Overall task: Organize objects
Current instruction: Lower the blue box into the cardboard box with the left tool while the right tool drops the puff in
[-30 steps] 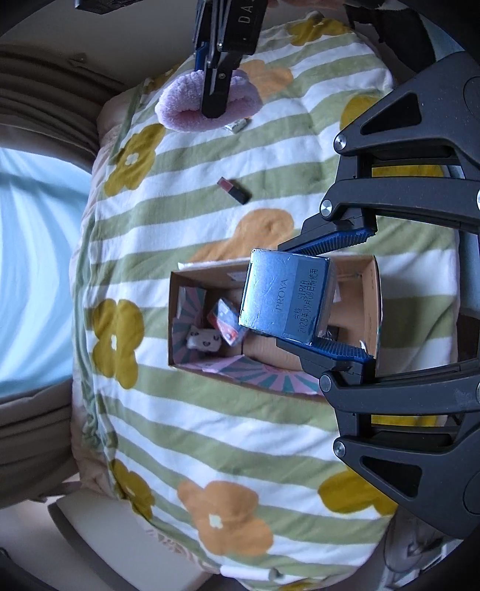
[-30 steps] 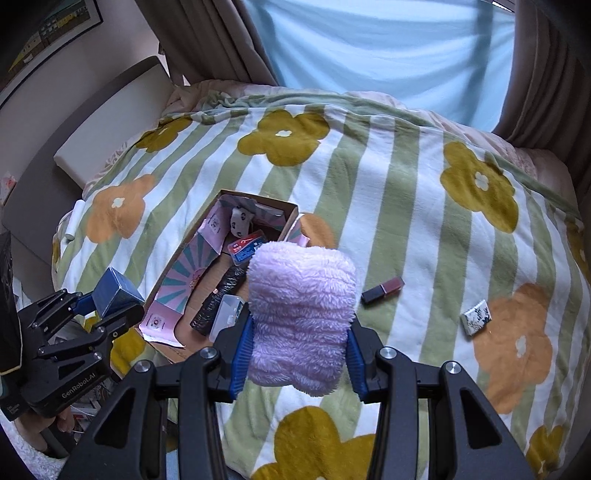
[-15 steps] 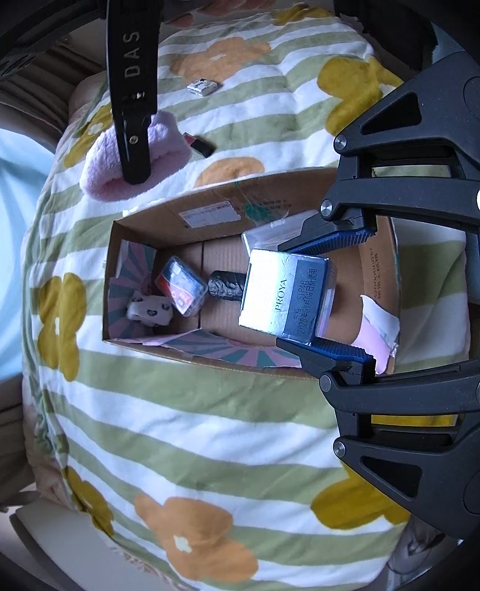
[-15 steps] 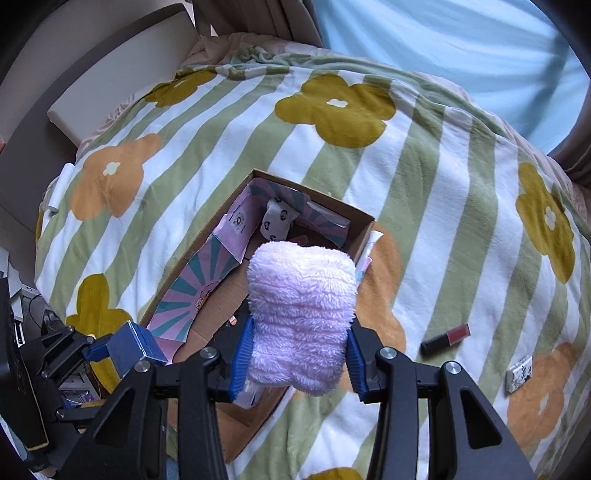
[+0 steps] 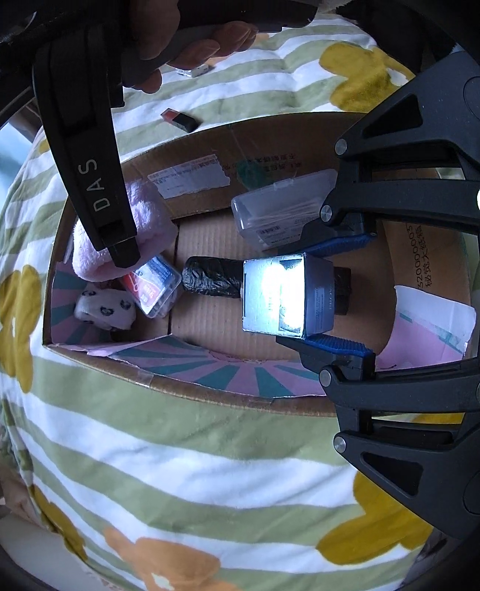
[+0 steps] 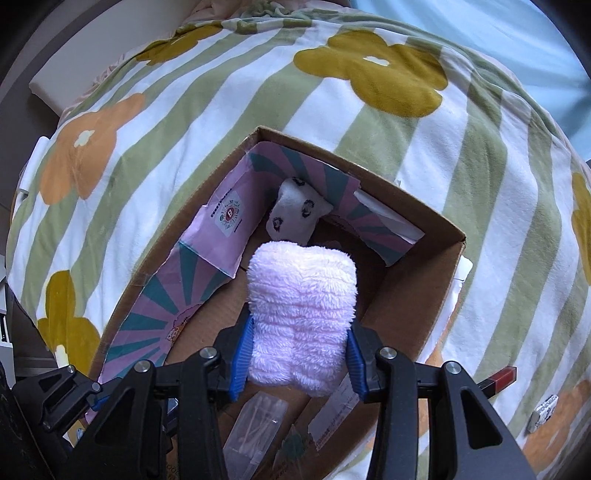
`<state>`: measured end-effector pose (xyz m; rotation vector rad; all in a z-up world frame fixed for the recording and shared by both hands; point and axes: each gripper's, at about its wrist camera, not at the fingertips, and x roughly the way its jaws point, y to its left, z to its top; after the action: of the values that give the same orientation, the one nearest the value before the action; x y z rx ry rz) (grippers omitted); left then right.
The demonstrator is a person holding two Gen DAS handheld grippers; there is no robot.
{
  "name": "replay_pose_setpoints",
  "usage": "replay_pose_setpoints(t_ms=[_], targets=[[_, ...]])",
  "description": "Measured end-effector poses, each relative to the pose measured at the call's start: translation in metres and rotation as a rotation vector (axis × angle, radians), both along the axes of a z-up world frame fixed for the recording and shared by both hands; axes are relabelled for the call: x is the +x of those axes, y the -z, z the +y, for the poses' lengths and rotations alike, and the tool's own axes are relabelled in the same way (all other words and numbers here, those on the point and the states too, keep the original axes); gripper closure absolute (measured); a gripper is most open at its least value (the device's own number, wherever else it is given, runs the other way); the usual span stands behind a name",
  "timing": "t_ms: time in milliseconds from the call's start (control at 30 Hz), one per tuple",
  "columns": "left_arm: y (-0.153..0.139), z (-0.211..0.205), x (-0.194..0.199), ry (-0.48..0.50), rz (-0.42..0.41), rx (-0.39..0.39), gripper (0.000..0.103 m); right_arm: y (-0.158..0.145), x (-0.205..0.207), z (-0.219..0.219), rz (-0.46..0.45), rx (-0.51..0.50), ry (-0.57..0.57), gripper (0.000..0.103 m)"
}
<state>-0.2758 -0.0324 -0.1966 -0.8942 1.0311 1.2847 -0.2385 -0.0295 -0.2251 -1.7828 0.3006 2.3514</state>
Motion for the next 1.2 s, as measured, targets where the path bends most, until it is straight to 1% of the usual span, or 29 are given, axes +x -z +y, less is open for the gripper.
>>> replay_pose_setpoints(t_ms=[233,333,367,400,433,467,500,533,567,600,633,733,967,1200], targets=[[-0.006,0.002,-0.004,0.006,0.005,0.008,0.069,-0.003,-0.006,-0.002,0.005,-0.022,-0.021,0.062],[-0.006,0.003,-0.004,0.008,0.007,0.008,0.068,-0.003,-0.011,-0.005,0.018,-0.070,-0.052,0.061],[-0.007,0.002,-0.005,0.012,-0.006,0.007,0.063,-0.003,-0.013,-0.006,0.024,-0.082,-0.055,0.056],[-0.008,0.001,-0.004,0.014,-0.023,0.009,0.055,-0.003,-0.014,-0.006,0.032,-0.095,-0.053,0.050],[-0.010,0.000,-0.003,0.023,-0.046,0.011,0.027,-0.003,-0.015,-0.005,0.039,-0.107,-0.047,0.028],[-0.011,-0.002,0.000,0.042,-0.090,0.012,0.004,-0.004,-0.014,-0.004,0.052,-0.114,-0.033,0.010],[-0.014,-0.005,0.005,0.053,-0.096,0.023,0.001,-0.005,-0.013,-0.002,0.072,-0.122,-0.017,0.006],[-0.016,-0.008,0.012,0.060,-0.068,0.041,0.000,-0.006,-0.011,0.000,0.088,-0.132,-0.003,0.005],[-0.016,-0.011,0.018,0.078,-0.047,0.040,0.000,-0.007,-0.010,0.002,0.093,-0.136,0.000,0.004],[-0.016,-0.013,0.023,0.098,-0.043,0.034,0.000,-0.006,-0.009,0.004,0.090,-0.134,0.011,0.003],[-0.016,-0.015,0.026,0.104,-0.042,0.036,0.000,-0.006,-0.008,0.005,0.083,-0.133,0.016,0.001],[-0.016,-0.017,0.030,0.114,-0.048,0.025,0.000,-0.006,-0.005,0.005,0.075,-0.127,0.011,0.001],[-0.022,-0.020,0.030,0.110,-0.043,0.038,0.000,-0.013,0.000,-0.001,0.086,-0.115,-0.014,0.001],[-0.032,-0.029,0.027,0.112,-0.025,0.050,0.000,-0.028,0.010,-0.007,0.105,-0.100,-0.026,0.001]])
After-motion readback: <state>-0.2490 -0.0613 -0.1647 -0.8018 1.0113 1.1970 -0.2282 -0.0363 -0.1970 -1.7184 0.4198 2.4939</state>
